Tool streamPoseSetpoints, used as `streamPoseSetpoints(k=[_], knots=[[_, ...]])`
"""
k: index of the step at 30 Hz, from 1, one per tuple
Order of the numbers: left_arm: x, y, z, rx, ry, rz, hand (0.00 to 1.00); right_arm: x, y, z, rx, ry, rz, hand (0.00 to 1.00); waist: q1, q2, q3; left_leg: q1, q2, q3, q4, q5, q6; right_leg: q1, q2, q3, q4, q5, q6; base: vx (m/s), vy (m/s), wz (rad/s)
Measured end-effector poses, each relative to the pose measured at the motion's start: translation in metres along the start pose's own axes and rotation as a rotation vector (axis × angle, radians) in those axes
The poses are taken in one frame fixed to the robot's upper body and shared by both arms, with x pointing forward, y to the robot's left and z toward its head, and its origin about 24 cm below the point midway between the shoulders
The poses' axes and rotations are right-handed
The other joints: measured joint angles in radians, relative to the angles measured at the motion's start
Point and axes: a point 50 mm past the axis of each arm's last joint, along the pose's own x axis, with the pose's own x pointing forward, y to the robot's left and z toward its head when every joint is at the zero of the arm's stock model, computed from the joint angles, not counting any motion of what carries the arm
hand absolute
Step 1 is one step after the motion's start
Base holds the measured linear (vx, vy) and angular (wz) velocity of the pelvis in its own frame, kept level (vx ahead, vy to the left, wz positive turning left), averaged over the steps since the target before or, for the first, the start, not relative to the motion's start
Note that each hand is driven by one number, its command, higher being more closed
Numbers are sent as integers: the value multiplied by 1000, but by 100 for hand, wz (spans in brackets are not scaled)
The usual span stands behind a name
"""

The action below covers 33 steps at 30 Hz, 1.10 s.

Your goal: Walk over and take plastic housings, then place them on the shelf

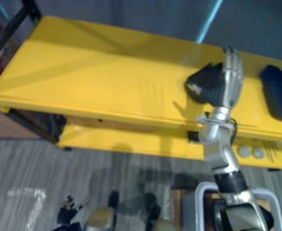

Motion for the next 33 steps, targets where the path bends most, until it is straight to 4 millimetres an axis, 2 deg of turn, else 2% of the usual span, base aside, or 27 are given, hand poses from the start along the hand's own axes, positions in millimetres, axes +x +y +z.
streamPoseSetpoints(k=[1,5,7,11,13,14,16,21,25,28,33], knots=[[-2,1,-4,26,12,1,0,0,-6,-5,32,24,-9,0,-17,4,-17,4,1,11,0,-2,1,-2,2,9,1,0,0,-50,6,-31],[-6,-1,-13,23,37,3,0,-10,-17,-13,202,86,23,0,-45,25,-43,16,7,38,-5,-6,-1,-13,6,36,2,-4,-7,-42,0,-22],[-8,-5,-13,14,21,-4,0,-25,-22,-26,304,174,55,0,-57,37,-53,17,10,52,-8,-5,-2,-21,8,52,1,0,-3,-12,3,-21],[-12,-9,-12,8,-17,-6,0,-72,-28,-52,461,402,80,0,-80,43,-74,32,13,76,-20,-6,-3,-28,12,75,-1,3,0,34,1,-18],[-14,-16,0,-43,-83,-1,0,-108,-35,-68,473,544,84,0,-105,44,-82,31,11,88,-20,-13,-2,-35,14,91,-3,6,3,39,14,-14],[-15,-17,3,-61,-103,3,0,-116,-36,-70,486,577,88,0,-111,44,-84,32,12,96,-18,-16,-2,-36,14,96,-5,6,4,47,36,-24],[-18,-21,23,-148,-190,20,0,-155,-45,-78,536,719,88,0,-132,48,-100,33,11,111,-15,-26,1,-35,13,116,-17,12,8,53,41,-22],[-26,-20,65,-314,-343,75,0,-214,-64,-79,622,927,59,0,-171,59,-109,48,10,134,11,-54,5,-17,9,139,-16,13,9,24,36,-16],[-32,-25,76,-401,-350,87,0,-234,-59,-70,745,1011,117,0,-178,70,-119,51,12,151,15,-67,7,-16,7,147,-10,10,8,-46,17,-10],[-42,-36,84,-454,-363,23,0,-243,-49,-63,748,1032,195,0,-177,81,-128,59,12,151,6,-70,6,-17,7,146,7,-4,1,-31,3,0],[-57,-58,100,-449,-399,-130,0,-261,-43,-70,713,1114,226,0,-178,100,-147,60,11,138,-4,-59,3,-18,7,138,10,-8,1,16,0,6]])
